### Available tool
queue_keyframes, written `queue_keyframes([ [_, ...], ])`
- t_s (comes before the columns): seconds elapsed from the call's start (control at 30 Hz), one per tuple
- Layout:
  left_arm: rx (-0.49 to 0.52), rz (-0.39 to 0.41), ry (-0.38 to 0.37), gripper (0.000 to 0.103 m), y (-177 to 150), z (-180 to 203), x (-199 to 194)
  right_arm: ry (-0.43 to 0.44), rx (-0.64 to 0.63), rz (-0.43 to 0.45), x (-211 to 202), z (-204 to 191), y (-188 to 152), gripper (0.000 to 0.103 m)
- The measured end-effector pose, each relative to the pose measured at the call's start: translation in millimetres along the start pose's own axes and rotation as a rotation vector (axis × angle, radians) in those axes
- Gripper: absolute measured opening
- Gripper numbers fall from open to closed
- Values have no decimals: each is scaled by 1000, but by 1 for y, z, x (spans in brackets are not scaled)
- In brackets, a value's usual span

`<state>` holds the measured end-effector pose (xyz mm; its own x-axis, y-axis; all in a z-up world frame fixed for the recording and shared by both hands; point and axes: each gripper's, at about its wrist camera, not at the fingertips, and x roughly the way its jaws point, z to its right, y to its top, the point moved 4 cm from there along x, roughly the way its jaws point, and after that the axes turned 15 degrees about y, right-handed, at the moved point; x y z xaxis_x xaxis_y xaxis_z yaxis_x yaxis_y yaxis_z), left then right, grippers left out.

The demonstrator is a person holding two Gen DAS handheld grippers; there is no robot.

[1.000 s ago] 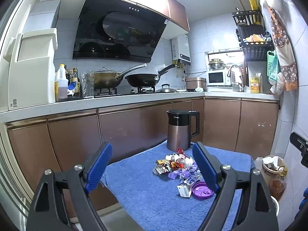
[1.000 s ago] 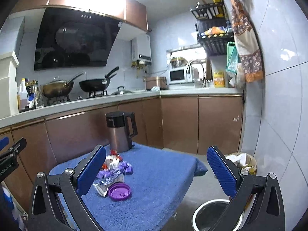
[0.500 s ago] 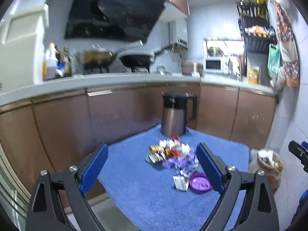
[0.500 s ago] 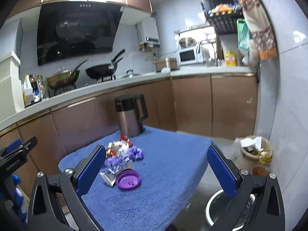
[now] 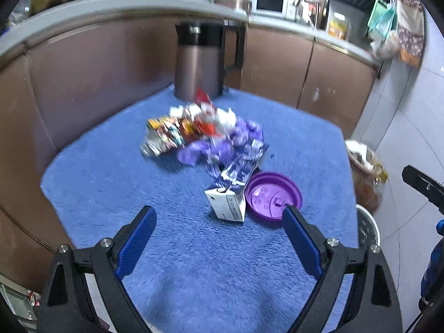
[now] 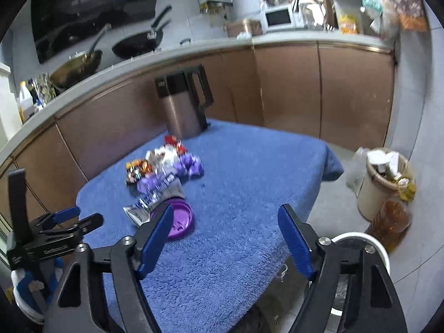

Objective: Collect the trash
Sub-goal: 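Grasp the milk carton with the left tool while the right tool grasps the purple lid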

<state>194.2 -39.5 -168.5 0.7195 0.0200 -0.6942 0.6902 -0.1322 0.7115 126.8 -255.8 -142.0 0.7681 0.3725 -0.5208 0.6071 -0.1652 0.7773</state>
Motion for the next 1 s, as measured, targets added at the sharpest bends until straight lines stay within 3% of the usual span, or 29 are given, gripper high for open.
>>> queue_keyframes([
  [0.23, 16, -106, -48, 76, 5, 3, 57, 95, 56, -142, 65, 12, -7, 65],
  [0.43, 33, -162, -82, 65, 5, 8, 82, 149, 67, -235, 113, 13, -7, 56],
  [0.53, 20, -192, -109, 52, 5, 9, 94, 190, 71, -278, 138, 10, -5, 48],
  [0.63, 0, -215, -142, 47, 4, 8, 100, 211, 66, -322, 161, 8, -6, 42],
  [0.77, 2, -225, -199, 33, 3, 12, 102, 227, 44, -377, 185, 1, -7, 26],
  [0.97, 20, -209, -199, 33, 1, 19, 100, 219, 54, -431, 206, 3, -17, 21],
  [1.0, 16, -209, -203, 33, 0, 19, 98, 218, 50, -429, 206, 2, -17, 16],
])
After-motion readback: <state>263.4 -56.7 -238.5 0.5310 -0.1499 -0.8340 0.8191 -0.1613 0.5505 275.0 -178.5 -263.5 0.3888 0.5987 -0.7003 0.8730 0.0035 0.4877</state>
